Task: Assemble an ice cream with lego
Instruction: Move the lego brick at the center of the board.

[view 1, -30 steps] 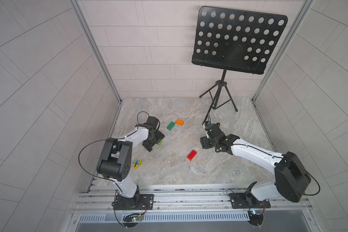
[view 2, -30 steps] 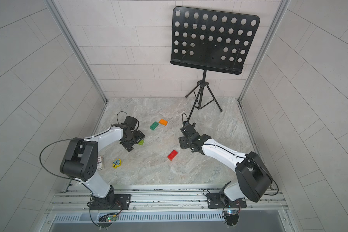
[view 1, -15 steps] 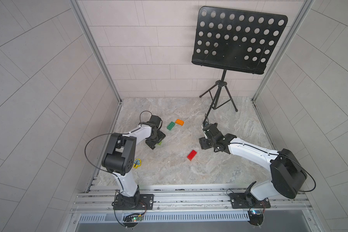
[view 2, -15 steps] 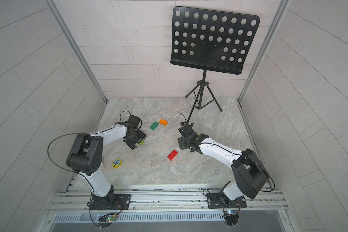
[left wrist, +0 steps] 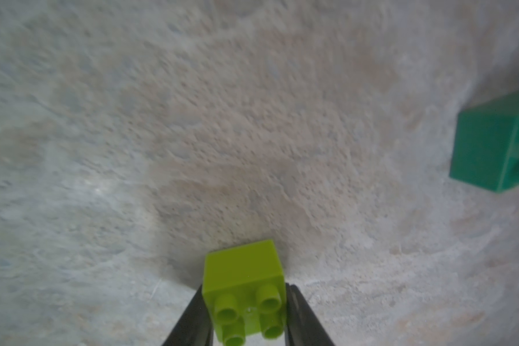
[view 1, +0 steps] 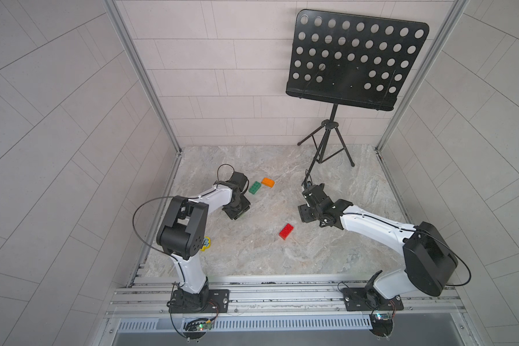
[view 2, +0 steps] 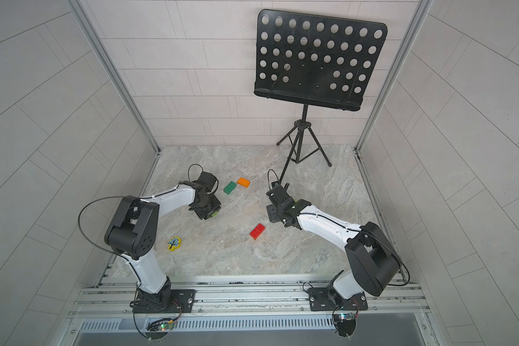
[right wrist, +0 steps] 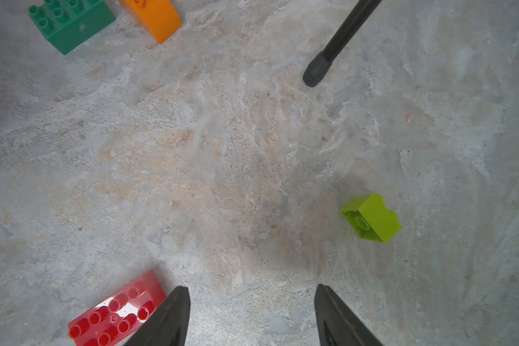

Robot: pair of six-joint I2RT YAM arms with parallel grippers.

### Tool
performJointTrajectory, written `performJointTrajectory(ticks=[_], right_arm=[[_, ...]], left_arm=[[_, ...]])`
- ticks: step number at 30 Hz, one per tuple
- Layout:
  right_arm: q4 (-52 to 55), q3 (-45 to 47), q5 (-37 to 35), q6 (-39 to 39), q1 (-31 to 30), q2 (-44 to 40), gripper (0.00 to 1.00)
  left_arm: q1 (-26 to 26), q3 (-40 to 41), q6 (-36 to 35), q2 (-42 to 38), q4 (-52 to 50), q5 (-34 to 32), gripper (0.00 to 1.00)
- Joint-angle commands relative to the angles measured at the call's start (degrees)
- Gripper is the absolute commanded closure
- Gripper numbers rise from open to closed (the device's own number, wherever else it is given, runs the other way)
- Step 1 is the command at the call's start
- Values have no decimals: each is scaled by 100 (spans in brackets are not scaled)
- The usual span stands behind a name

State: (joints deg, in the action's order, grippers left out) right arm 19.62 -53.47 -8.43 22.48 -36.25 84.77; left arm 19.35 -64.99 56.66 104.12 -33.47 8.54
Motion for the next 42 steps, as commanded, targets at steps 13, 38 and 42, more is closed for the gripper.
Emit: performJointTrajectory(ticks=[13, 38, 42], right_arm=[[173, 405, -1085, 849, 695, -752, 29], [1925, -906, 900, 2281, 2142, 695, 22], [2189, -1380, 636, 2419, 1972, 1328, 23]], left_arm=[[1923, -839, -2575, 411, -1443, -487, 69], [1908, -247, -2196, -1551, -665, -1192, 0], [1784, -56, -1938, -2004, -549, -1204, 0]])
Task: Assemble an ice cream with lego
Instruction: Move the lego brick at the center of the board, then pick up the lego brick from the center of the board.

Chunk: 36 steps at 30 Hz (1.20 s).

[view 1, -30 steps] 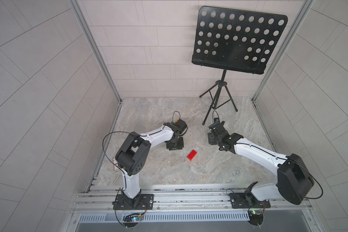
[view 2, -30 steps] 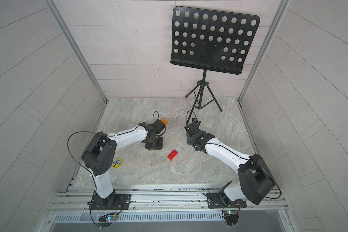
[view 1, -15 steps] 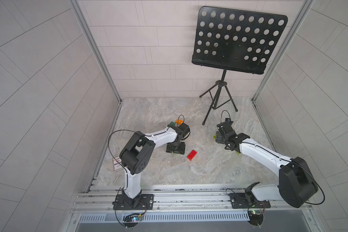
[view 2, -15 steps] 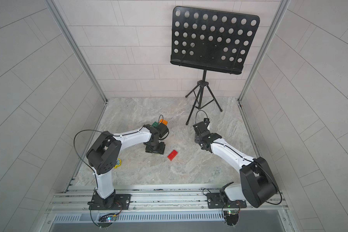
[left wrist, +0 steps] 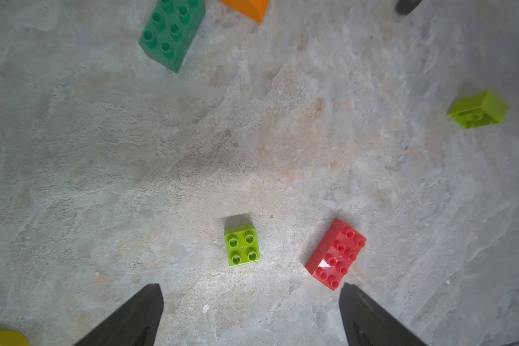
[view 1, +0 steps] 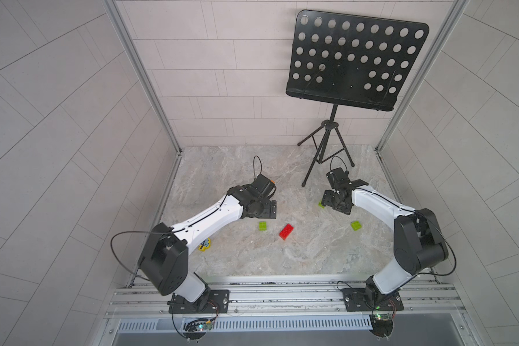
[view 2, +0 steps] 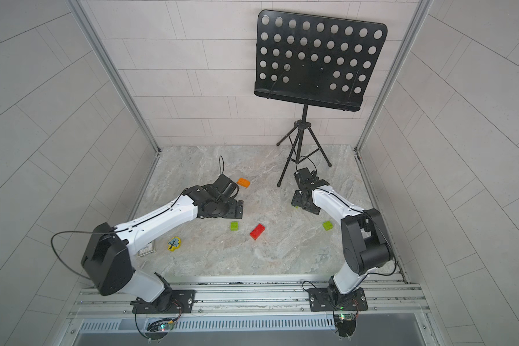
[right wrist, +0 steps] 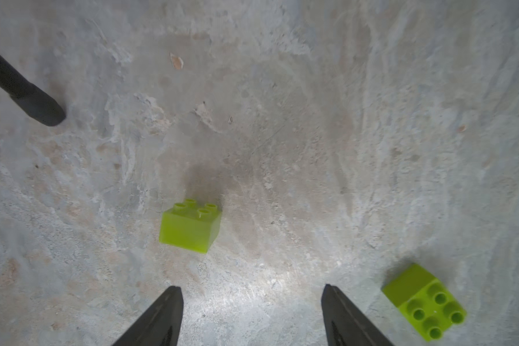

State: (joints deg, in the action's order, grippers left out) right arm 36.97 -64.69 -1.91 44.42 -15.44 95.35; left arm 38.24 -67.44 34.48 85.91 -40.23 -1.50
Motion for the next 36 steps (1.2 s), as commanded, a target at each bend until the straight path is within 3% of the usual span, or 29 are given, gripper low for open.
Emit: performJointTrajectory(ticks=[1, 9, 21, 28, 34, 36], right_arm=[[522, -367, -143, 255, -149, 398, 23], [707, -929, -408, 386, -319, 1021, 26], [733, -1514, -257, 587, -350, 1517, 31], [864, -1865, -240, 517, -354, 1934, 48], [760, -1640, -418, 419, -353, 1742, 63], [715, -1596, -357, 325, -320, 1724, 75]], left_arm=[[-144, 209, 310, -247, 134, -158, 0], [-237, 233, 371, -412, 232, 396, 0], [-234, 251, 419, -405, 306, 790, 0], [-229, 264, 423, -382, 329, 891, 0], [-242, 266, 451, -334, 354, 973, 0], [-238, 275, 472, -301, 374, 1047, 0]])
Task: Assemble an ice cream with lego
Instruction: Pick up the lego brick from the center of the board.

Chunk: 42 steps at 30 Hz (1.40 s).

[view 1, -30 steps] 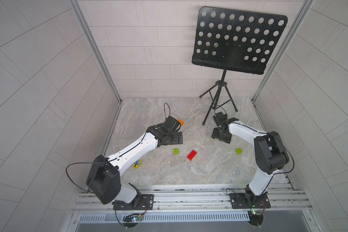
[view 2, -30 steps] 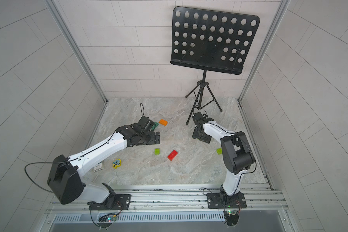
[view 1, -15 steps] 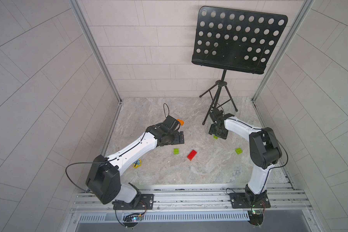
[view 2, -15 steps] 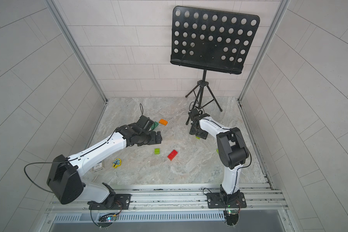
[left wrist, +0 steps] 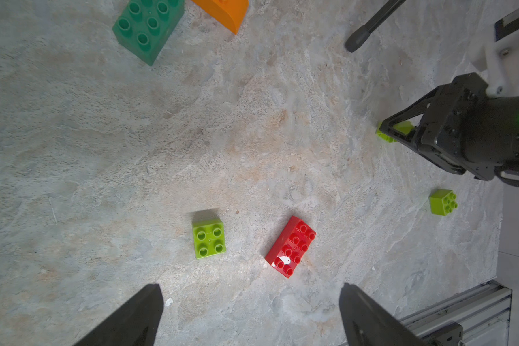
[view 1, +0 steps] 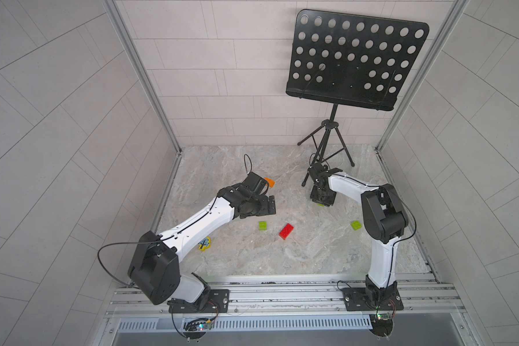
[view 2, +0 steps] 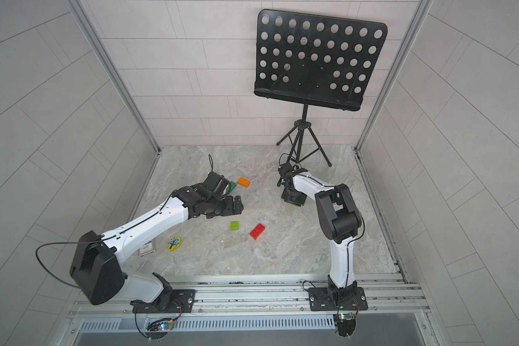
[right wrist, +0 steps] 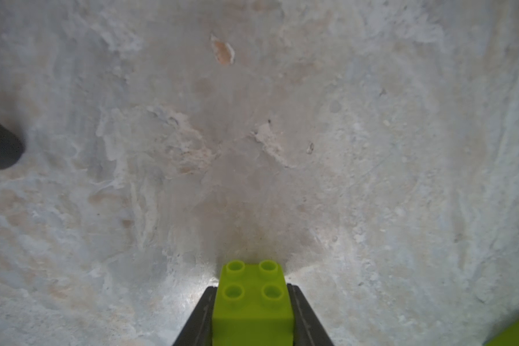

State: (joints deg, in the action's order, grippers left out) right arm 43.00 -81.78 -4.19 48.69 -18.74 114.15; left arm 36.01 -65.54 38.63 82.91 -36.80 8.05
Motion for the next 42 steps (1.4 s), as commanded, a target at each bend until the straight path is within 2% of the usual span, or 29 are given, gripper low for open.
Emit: performJointTrajectory(ticks=[1, 3, 6, 9, 11, 16, 20, 21, 25, 28, 34, 42], right_arm=[[54, 156, -29, -159, 44, -165, 81], [-162, 273, 164, -336, 81, -237, 89], [-735, 628, 460, -690, 87, -582, 89], [-1820, 1247, 1445, -1398, 64, -1177, 93], [-2852, 1912, 2177, -1844, 19, -1758, 93], [-5706, 3637, 3286, -2452, -98, -2949, 88], [-7768, 4534, 4850, -3254, -305, -3133, 93], [-7984, 4565, 5022, -3358, -373, -3121, 94], [-7604, 4537, 5331, -4068, -711, -3069, 93], [-7701, 4780, 5269, -4419, -976, -3202, 93], [-6926, 4702, 5032, -5228, -1327, -3232, 92], [-6629, 4638, 4761, -5501, -1369, -3310, 92]], left_arm=[[-29, 93, 65, 12, 52, 129, 0], [-48, 100, 86, 36, 58, 174, 0], [-71, 119, 91, 38, 100, 230, 0], [-135, 155, 135, 48, 178, 370, 0], [-251, 199, 239, 110, 280, 590, 0], [-585, 316, 621, 383, 691, 1455, 0], [-617, 275, 797, 600, 989, 2116, 0], [-621, 256, 812, 618, 1028, 2199, 0], [-606, 189, 723, 548, 1136, 2427, 1], [-577, 219, 653, 578, 1158, 2504, 1], [-459, 95, 513, 706, 1150, 2841, 4], [-194, 113, 208, 804, 953, 3054, 20]])
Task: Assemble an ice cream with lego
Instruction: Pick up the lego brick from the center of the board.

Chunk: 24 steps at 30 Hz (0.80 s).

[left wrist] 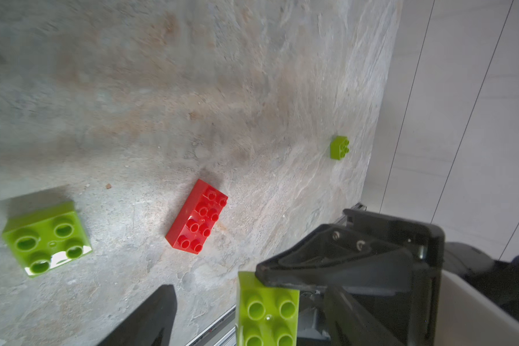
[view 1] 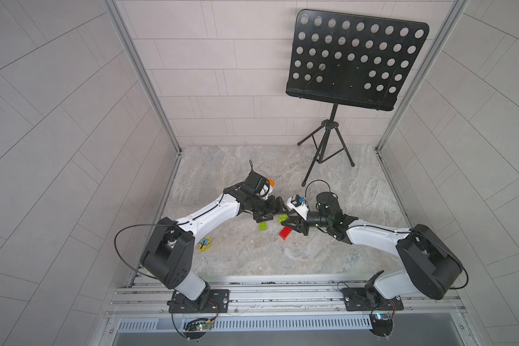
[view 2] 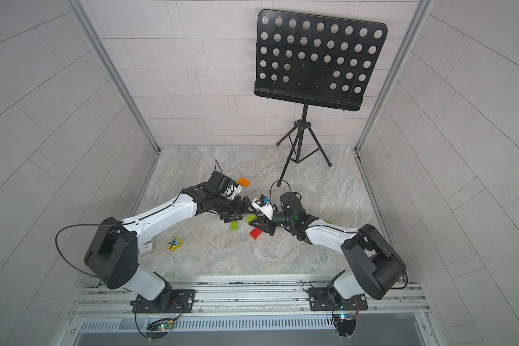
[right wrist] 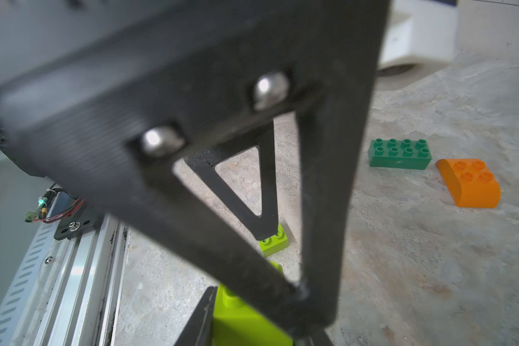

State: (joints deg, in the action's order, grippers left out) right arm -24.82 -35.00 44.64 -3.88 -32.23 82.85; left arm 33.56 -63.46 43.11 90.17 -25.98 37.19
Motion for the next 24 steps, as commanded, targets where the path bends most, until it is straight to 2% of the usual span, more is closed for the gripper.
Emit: performJointTrajectory(ticks=[1, 6, 14, 19, 23, 24], right_arm=[[173, -42, -125, -236, -20, -190, 92], [342, -40, -123, -280, -20, -214, 92], [516, -248, -118, -311, -29, -245, 91], [643, -317, -103, -319, -30, -216, 91], [708, -348, -49, -315, -29, -203, 90], [738, -363, -48, -312, -30, -208, 90]], left_arm=[[49, -66, -303, 78, -166, 123, 22], [63, -59, -389, 145, -218, 253, 33], [124, -202, -430, 378, -303, 277, 40], [173, -219, -439, 336, -268, 307, 52], [177, -187, -396, 382, -186, 454, 53], [182, -169, -383, 395, -152, 508, 56]])
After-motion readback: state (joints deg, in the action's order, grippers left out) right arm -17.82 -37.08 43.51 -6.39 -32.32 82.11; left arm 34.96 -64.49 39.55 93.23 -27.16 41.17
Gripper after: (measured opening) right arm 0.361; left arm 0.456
